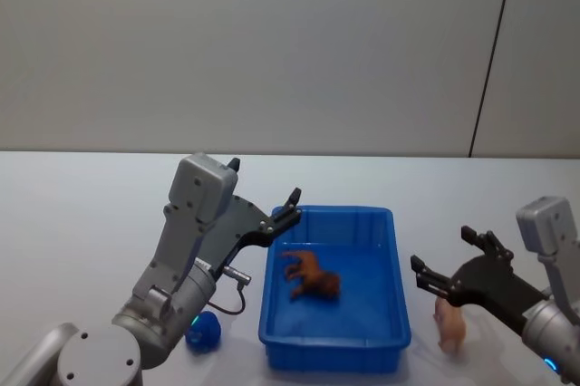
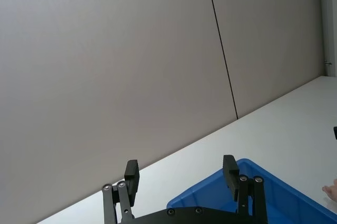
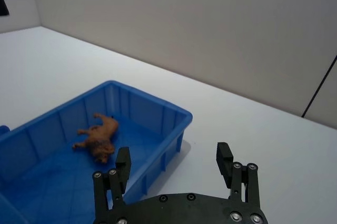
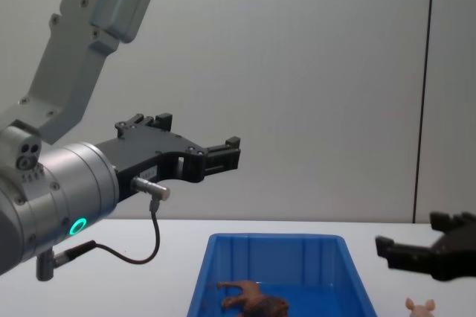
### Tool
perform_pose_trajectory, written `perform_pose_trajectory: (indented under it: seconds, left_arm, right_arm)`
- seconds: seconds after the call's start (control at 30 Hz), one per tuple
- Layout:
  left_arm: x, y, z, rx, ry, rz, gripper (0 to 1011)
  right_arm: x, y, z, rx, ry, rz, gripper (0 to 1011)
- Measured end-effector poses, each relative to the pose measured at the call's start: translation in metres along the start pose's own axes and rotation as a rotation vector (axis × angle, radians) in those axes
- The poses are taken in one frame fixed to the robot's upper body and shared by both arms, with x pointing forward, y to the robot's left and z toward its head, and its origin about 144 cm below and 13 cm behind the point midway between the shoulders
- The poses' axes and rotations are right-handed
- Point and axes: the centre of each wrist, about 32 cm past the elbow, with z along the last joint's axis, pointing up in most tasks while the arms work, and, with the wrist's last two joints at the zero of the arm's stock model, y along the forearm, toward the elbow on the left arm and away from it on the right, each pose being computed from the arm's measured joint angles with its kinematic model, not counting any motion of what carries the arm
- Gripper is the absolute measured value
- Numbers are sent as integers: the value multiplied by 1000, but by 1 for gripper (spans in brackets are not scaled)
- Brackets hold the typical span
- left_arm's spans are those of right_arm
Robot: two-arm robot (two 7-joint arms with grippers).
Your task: Pick up the two dolls from the table and place them into the box.
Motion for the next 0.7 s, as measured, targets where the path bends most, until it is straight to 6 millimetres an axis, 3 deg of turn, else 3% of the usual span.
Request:
perform_pose_trajectory:
  seconds: [0.7]
  left_arm:
    - [0, 0, 0, 0, 0, 0, 1001]
  right_arm:
    - [0, -12, -18, -154, 28, -6, 1001]
